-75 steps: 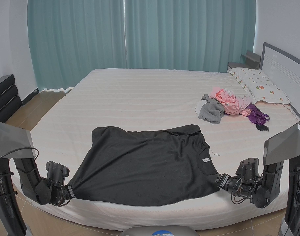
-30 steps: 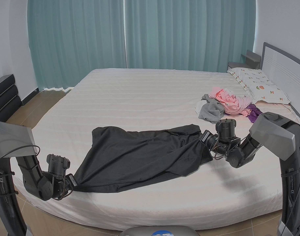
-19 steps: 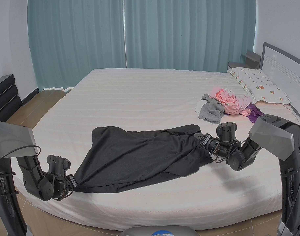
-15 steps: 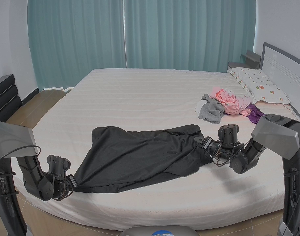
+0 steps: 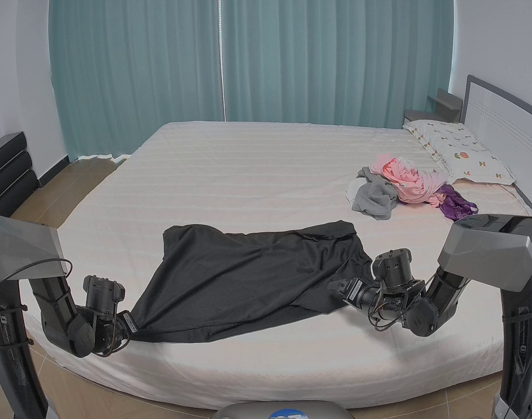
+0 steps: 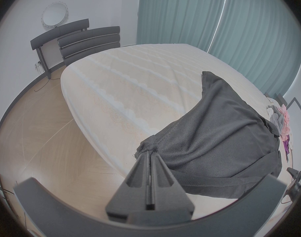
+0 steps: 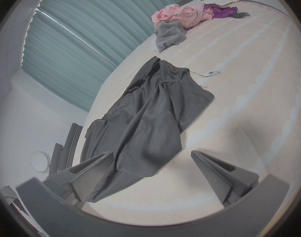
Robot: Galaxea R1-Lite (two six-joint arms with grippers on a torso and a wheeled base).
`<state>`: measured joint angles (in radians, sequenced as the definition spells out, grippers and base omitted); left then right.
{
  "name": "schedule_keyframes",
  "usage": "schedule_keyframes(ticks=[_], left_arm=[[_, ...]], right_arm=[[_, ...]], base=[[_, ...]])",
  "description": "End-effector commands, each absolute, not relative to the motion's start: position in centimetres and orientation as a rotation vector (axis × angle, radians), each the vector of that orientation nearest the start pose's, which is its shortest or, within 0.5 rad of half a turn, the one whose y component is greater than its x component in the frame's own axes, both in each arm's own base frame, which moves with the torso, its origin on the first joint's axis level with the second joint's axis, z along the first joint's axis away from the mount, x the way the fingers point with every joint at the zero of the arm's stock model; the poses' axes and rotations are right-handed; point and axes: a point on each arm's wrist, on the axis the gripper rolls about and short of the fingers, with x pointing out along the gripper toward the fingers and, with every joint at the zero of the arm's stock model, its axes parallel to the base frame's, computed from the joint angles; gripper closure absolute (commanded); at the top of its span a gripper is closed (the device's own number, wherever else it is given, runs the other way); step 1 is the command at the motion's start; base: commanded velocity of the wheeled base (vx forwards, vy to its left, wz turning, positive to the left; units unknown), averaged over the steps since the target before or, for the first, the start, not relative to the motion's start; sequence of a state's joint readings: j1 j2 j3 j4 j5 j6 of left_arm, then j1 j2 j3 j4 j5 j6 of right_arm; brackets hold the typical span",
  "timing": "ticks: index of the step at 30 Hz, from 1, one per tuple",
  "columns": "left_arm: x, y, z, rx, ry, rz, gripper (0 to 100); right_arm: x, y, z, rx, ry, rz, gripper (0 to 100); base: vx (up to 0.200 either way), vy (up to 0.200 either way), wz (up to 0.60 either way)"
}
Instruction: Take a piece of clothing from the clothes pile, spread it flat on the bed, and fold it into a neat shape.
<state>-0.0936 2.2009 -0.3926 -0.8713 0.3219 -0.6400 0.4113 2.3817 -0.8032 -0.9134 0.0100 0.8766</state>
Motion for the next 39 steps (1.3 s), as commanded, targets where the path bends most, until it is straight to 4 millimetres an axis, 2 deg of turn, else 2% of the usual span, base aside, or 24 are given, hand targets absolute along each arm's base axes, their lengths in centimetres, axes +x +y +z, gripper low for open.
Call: schedule_keyframes(ticks=[1, 7, 8, 15, 28, 29, 39], left_arm=[[26.9, -1.8, -2.7, -0.398, 0.810, 0.492, 100], [26.9, -1.8, -2.7, -0.399, 0.810, 0.493, 100], [26.9, -1.8, -2.7, -0.398, 0.810, 0.492, 100], [26.9, -1.8, -2.7, -0.399, 0.810, 0.493, 100], [26.6, -1.9, -2.7, -0.393, 0.817, 0.491, 100], [26.7, -1.9, -2.7, -0.394, 0.815, 0.490, 100], [26.8, -1.9, -3.0, -0.390, 0.822, 0.491, 100]], right_arm=[[34.2, 15.1, -4.0, 0.692, 0.799, 0.089, 0], [34.7, 15.4, -4.2, 0.695, 0.791, 0.093, 0], [34.8, 15.4, -4.2, 0.695, 0.791, 0.093, 100], [35.2, 15.5, -4.2, 0.686, 0.808, 0.080, 100], [34.7, 15.3, -3.3, 0.676, 0.811, 0.074, 100], [34.8, 15.3, -3.4, 0.672, 0.813, 0.074, 0], [36.2, 15.8, -4.1, 0.649, 0.787, 0.098, 0]], base=[[0.000, 0.000, 0.00], [0.000, 0.000, 0.00], [0.000, 0.000, 0.00], [0.000, 0.000, 0.00], [0.000, 0.000, 0.00], [0.000, 0.000, 0.00], [0.000, 0.000, 0.00]])
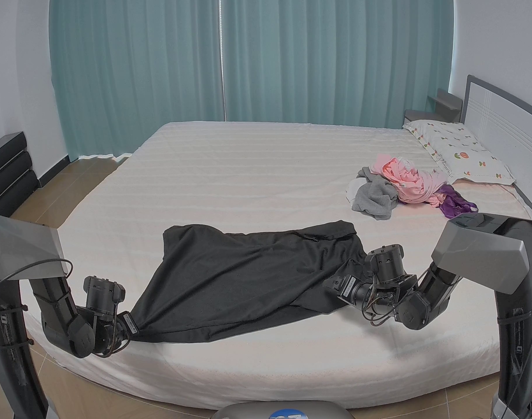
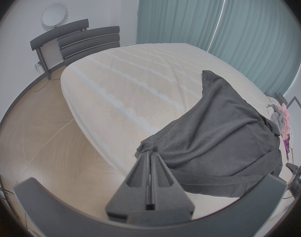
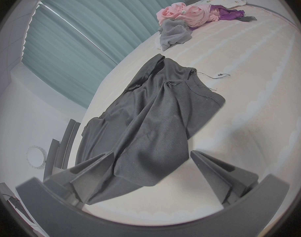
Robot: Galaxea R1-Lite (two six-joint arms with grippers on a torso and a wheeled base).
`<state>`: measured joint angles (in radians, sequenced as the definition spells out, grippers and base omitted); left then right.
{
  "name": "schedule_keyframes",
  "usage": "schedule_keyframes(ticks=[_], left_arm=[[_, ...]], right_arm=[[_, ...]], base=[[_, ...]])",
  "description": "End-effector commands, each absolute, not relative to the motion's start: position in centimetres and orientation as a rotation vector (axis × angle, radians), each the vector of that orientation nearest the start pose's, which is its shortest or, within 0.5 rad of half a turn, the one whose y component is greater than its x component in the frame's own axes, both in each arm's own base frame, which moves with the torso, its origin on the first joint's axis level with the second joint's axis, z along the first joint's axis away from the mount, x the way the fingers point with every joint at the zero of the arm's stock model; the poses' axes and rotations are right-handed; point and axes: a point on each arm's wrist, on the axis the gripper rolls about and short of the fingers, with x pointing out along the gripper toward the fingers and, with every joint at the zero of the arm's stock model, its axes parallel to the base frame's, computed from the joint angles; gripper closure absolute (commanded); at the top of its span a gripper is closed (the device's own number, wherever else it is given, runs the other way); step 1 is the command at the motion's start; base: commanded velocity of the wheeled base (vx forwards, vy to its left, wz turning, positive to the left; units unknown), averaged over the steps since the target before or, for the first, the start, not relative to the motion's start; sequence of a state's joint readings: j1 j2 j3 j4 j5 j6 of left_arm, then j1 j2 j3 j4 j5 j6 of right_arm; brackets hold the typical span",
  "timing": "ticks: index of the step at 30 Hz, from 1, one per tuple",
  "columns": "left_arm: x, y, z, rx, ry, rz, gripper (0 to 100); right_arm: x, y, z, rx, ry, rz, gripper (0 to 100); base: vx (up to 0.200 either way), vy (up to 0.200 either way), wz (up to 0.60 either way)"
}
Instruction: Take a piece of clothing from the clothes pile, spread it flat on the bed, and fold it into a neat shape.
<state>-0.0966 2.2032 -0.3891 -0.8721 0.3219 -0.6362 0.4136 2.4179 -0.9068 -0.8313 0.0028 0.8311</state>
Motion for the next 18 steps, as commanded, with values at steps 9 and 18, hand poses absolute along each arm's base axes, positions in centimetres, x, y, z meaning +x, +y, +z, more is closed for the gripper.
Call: schedule_keyframes(ticks=[9, 18], left_arm=[[26.7, -1.9, -3.0, -0.389, 0.824, 0.492, 100], [26.5, -1.9, -2.9, -0.385, 0.826, 0.492, 100]], right_arm=[[36.0, 15.4, -3.9, 0.645, 0.807, 0.075, 100], [34.6, 14.7, -2.5, 0.643, 0.812, 0.070, 100]], base=[[0.000, 0.000, 0.00], [0.000, 0.000, 0.00]])
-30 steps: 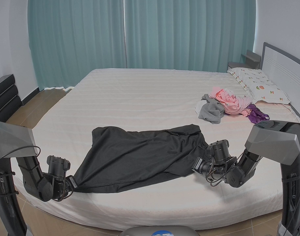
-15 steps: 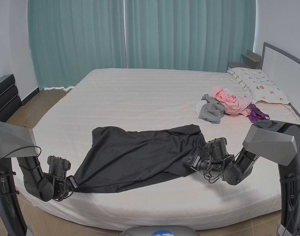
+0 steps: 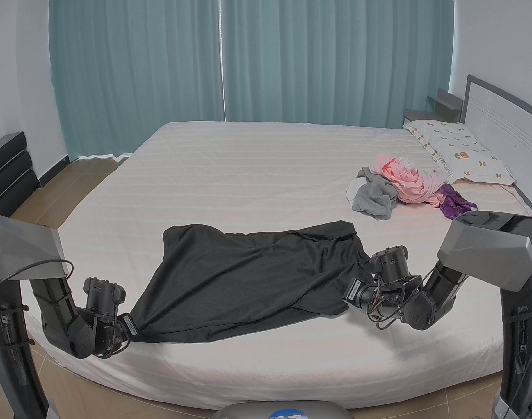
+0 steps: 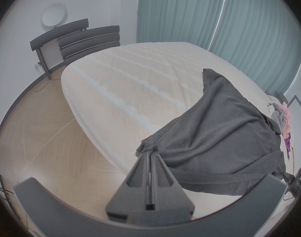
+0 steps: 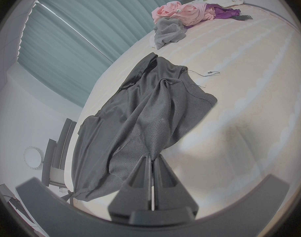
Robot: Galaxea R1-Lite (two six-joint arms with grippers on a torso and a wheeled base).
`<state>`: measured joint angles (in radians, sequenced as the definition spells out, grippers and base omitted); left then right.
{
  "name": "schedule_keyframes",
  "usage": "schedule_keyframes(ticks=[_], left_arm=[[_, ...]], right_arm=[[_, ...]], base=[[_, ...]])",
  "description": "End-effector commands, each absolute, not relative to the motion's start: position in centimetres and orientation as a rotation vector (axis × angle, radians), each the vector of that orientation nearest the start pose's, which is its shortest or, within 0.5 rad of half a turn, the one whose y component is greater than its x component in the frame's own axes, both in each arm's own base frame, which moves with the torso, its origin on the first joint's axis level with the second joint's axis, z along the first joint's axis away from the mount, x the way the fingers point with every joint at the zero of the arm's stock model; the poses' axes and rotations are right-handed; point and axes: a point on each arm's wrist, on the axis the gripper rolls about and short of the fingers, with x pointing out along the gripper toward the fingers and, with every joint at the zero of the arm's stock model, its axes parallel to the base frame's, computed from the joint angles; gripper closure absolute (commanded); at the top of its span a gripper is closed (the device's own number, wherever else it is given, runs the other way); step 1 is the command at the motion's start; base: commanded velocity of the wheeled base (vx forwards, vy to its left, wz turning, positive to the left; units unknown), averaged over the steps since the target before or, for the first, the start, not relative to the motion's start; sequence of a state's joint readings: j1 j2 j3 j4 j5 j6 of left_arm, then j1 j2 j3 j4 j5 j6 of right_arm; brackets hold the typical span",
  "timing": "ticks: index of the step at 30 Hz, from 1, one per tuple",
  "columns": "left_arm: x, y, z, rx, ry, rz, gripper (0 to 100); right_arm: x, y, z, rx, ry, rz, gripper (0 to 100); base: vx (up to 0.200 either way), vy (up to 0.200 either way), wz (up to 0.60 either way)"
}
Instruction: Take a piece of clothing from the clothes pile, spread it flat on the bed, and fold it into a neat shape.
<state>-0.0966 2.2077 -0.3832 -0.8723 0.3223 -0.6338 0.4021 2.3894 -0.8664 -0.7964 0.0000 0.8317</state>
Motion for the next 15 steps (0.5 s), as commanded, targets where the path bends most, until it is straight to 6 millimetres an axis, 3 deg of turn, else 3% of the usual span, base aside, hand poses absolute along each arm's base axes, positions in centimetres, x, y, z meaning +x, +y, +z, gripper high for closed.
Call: schedule_keyframes(ticks=[1, 6, 8, 15], left_arm=[[26.4, -1.9, -2.9, -0.382, 0.829, 0.491, 100], [25.9, -2.0, -3.0, -0.368, 0.848, 0.488, 100], [25.5, -1.9, -3.1, -0.343, 0.864, 0.481, 100], [25.0, -1.9, -2.7, -0.319, 0.872, 0.469, 100]], right_arm=[[33.8, 14.2, -1.7, 0.645, 0.812, 0.066, 100], [32.6, 13.1, 0.2, 0.660, 0.800, 0.073, 100], [31.2, 12.4, 1.1, 0.666, 0.818, 0.085, 100], [28.0, 10.7, 1.8, 0.636, 0.863, 0.089, 100]], base=[[0.000, 0.000, 0.00], [0.000, 0.000, 0.00], [0.000, 0.000, 0.00], [0.000, 0.000, 0.00]])
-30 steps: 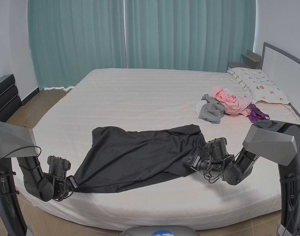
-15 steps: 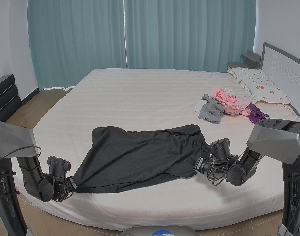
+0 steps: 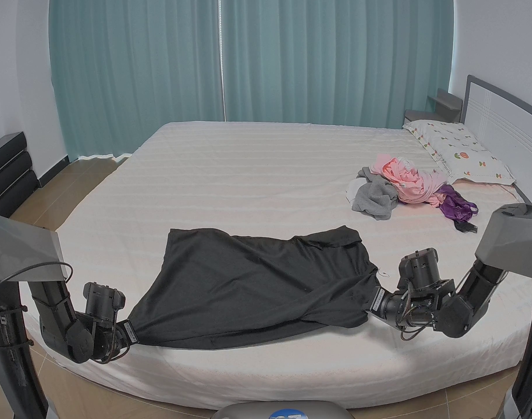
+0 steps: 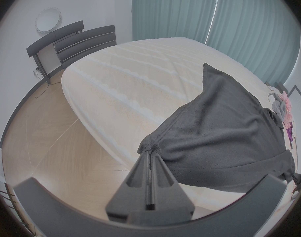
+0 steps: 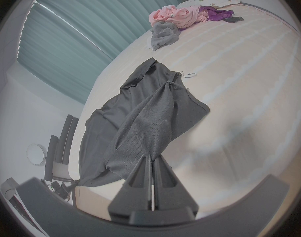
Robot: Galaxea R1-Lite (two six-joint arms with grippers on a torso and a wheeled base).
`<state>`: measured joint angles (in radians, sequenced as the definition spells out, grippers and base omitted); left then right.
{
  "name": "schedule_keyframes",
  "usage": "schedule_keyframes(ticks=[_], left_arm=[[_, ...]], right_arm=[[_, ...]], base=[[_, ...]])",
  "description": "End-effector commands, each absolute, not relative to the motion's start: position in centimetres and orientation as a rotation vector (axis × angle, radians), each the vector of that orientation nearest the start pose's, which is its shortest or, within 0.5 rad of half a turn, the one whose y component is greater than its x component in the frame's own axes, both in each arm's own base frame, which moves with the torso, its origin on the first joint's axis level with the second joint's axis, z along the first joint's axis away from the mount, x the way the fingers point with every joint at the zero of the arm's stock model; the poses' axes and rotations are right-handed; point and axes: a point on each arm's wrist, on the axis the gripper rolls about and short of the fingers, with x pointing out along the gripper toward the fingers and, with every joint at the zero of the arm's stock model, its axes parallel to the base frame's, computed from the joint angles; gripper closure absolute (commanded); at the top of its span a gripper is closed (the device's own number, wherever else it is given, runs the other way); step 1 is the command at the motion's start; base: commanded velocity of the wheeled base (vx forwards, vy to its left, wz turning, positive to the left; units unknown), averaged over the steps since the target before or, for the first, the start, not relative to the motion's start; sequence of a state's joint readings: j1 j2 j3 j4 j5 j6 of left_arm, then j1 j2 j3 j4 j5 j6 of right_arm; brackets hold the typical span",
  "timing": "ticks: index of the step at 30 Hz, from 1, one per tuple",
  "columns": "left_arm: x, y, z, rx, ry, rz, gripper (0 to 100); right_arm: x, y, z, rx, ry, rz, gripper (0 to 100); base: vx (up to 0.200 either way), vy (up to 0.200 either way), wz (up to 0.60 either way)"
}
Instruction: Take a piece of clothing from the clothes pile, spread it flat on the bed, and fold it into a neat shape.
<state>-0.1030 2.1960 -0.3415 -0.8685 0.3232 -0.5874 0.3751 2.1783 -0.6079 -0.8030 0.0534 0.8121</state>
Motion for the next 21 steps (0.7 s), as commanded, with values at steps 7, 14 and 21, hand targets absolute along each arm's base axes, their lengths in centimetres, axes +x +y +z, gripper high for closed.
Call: schedule_keyframes(ticks=[7, 14, 21], left_arm=[[24.8, -2.3, -2.8, -0.310, 0.881, 0.457, 100], [24.7, -2.3, -2.8, -0.309, 0.883, 0.456, 100], [24.7, -2.2, -2.8, -0.309, 0.883, 0.457, 100]], right_arm=[[27.1, 10.4, -0.1, 0.604, 0.933, 0.074, 100], [27.0, 11.3, -1.9, 0.591, 0.969, 0.083, 0], [25.8, 12.6, -2.4, 0.578, 1.016, 0.101, 100]], base=[[0.000, 0.000, 0.00], [0.000, 0.000, 0.00], [0.000, 0.000, 0.00]])
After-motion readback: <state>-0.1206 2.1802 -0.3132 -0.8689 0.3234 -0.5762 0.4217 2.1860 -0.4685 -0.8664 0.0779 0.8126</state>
